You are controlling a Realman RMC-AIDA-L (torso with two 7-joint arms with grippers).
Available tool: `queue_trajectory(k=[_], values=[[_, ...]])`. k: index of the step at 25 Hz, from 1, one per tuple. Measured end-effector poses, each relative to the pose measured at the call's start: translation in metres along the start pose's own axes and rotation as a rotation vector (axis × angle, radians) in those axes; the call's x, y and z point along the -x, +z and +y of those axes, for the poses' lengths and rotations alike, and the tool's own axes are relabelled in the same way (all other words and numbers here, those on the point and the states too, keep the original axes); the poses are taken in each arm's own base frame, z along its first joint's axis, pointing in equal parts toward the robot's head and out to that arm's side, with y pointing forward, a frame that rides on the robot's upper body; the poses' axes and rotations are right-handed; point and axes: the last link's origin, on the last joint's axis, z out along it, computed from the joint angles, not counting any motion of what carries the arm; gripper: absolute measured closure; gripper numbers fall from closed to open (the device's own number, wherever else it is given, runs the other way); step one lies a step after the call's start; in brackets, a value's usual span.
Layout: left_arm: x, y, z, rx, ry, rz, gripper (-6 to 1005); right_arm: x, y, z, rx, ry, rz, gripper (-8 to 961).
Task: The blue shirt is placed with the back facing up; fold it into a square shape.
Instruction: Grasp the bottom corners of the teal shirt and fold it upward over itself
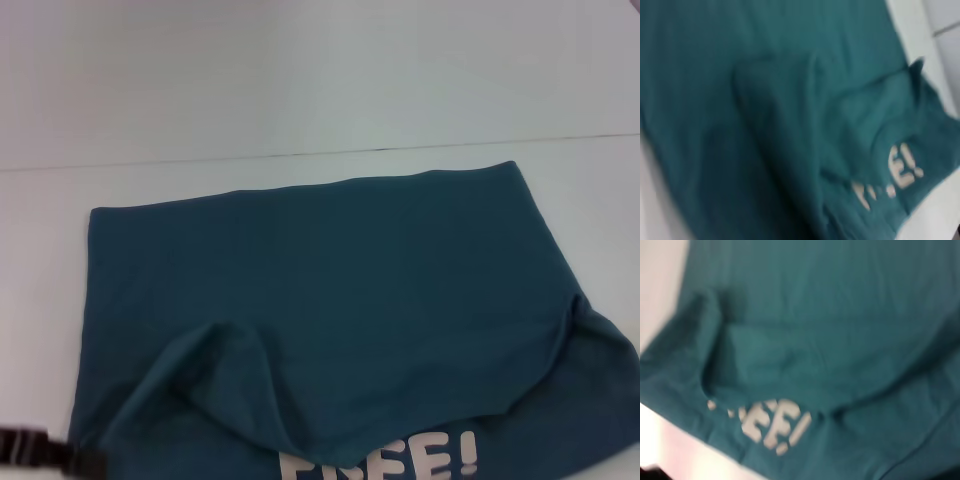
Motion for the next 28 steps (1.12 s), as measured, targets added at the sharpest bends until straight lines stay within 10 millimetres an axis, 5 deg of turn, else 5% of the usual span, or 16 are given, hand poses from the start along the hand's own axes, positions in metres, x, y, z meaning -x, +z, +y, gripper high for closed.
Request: queue_trajectory(k=[15, 28], values=[[-0.066, -0.043, 0.017, 0.0, 0.0, 0.21, 992, 0.031, -0.053, -0.011, -0.017, 0.042, -0.349, 908], [-0.091, -0.038, 0.01, -0.074, -0.051, 0.314, 993, 0.042, -0.049, -0.029, -0.054, 0.157, -0.473, 907]])
